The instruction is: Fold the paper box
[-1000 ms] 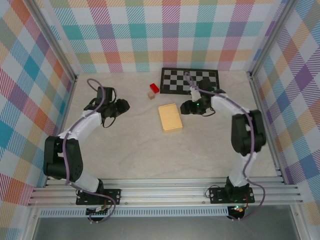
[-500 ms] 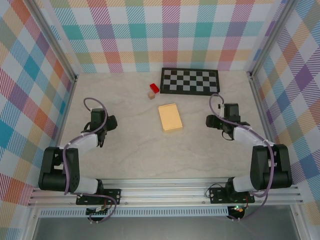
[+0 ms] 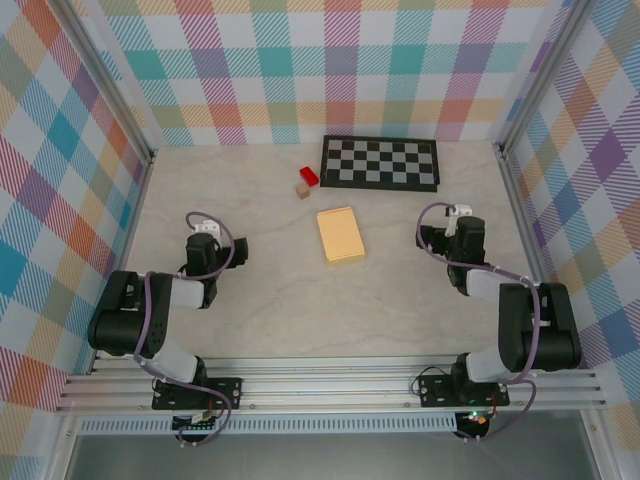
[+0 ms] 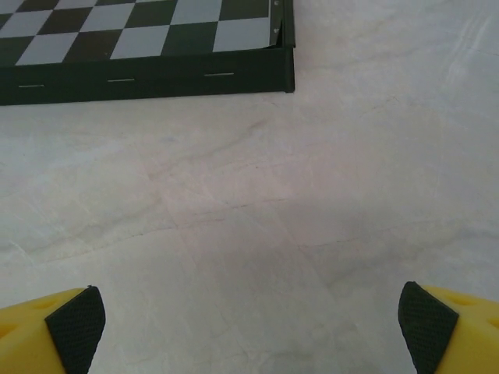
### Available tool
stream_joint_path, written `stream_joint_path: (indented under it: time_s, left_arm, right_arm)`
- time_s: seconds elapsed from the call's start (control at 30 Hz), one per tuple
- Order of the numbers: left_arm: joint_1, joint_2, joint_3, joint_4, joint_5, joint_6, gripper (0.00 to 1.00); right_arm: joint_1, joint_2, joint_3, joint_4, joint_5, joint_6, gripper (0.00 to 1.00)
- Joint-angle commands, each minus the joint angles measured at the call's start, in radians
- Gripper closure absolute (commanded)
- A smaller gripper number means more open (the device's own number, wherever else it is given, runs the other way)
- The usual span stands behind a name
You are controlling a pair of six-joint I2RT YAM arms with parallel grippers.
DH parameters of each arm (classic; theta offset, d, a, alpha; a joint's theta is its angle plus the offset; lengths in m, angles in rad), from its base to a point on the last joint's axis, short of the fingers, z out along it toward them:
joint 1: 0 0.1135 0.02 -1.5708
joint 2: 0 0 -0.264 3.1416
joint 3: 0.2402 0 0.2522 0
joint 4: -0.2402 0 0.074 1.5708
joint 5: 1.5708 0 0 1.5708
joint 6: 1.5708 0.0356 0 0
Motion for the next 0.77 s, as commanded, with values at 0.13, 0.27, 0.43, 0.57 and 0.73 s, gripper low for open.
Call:
stream_joint_path:
  time_s: [0.13, 0.27, 0.43, 0.57, 0.73]
  left_arm:
    - [0.002, -0.001, 0.009, 0.066, 0.019, 0.026, 0.00]
    - [0.002, -0.001, 0.009, 0.066, 0.019, 0.026, 0.00]
    - [0.002, -0.001, 0.009, 0.064, 0.020, 0.026, 0.00]
    - [0.005, 0.006, 0.028, 0.037, 0.026, 0.023, 0.00]
    - [0.003, 0.001, 0.017, 0.052, 0.024, 0.025, 0.00]
  right_arm:
    - [-0.001, 0.040, -0.171, 0.404, -0.094, -0.065, 0.00]
    - [-0.045, 0.065, -0.072, 0.247, -0.185, -0.044, 0.00]
    - [-0.046, 0.063, -0.074, 0.253, -0.177, -0.047, 0.00]
    - [-0.042, 0.063, -0.073, 0.250, -0.172, -0.048, 0.00]
    - [-0.042, 0.064, -0.074, 0.252, -0.171, -0.048, 0.00]
